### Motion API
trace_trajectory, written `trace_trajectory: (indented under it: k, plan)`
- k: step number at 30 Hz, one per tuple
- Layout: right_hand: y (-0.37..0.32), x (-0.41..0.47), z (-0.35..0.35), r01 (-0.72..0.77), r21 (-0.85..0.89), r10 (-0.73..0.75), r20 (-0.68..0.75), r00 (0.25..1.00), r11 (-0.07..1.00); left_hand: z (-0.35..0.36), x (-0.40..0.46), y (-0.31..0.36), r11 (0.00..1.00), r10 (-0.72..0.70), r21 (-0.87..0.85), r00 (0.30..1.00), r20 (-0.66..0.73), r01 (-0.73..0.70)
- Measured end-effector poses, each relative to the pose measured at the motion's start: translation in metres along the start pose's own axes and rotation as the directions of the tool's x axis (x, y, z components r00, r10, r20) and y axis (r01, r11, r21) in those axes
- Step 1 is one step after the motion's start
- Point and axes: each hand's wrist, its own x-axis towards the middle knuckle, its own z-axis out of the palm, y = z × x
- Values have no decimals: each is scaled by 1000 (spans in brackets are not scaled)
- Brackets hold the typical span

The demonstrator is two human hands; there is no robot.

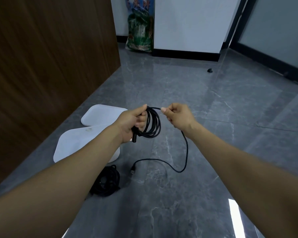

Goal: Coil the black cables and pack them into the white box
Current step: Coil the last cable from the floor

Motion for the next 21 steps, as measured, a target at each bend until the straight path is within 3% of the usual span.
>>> trace_trajectory:
  k: [4,10,12,14,16,18,21]
  plan:
    - [17,-2,-16,-31,-69,28,-47,999,997,-21,2,3,990,8,-133,976,-218,-38]
    - [29,3,-32,-67,-125,40,-209,977,990,-45,8,5,965,-25,-246,907,-421,-88]
    - [32,5,-34,-72,-169,23,-275,961,983,-47,9,4,961,-11,-248,881,-473,-121]
    - [31,3,-30,-77,-324,-29,-309,951,943,-43,9,4,973,40,-177,862,-506,-149]
    - [23,0,-20,-25,-569,-125,-222,967,822,-34,10,4,985,117,-50,846,-521,-167]
    - [6,-4,-5,106,-729,-177,-21,984,676,-27,11,5,973,229,127,832,-505,-191]
    - [-17,-8,17,351,-731,-233,263,936,585,-18,12,3,919,347,332,832,-432,-211]
